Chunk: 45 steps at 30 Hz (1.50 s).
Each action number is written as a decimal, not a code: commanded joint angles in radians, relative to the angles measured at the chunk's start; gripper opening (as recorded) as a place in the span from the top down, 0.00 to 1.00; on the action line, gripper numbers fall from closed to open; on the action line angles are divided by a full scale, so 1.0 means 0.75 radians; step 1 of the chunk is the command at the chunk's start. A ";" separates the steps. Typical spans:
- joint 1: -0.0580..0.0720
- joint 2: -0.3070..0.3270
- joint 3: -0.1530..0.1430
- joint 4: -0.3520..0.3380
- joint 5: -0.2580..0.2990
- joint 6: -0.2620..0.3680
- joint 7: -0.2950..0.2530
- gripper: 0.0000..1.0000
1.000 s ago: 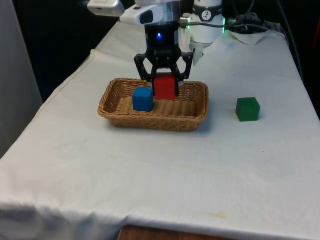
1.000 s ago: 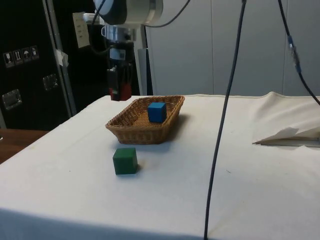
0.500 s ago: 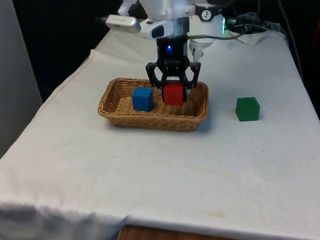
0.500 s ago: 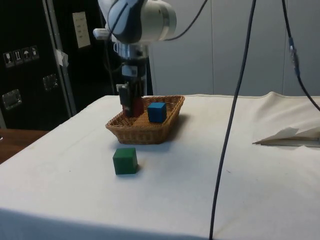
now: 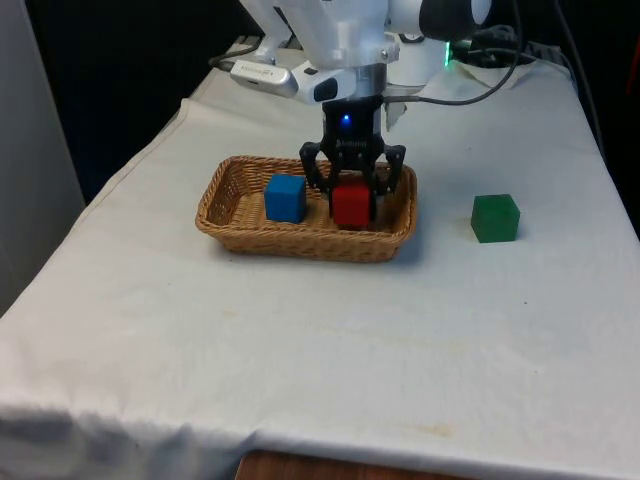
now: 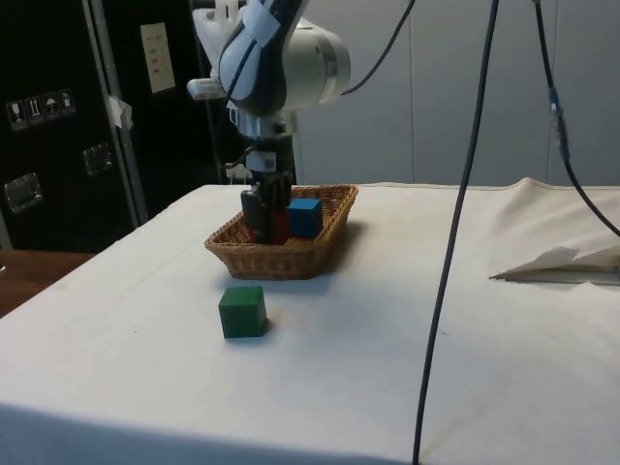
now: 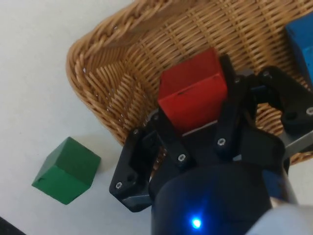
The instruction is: Pick up exactly two blocks and place them into the basket.
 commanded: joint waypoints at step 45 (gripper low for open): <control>0.027 -0.203 0.065 -0.033 -0.245 -0.041 0.152 0.00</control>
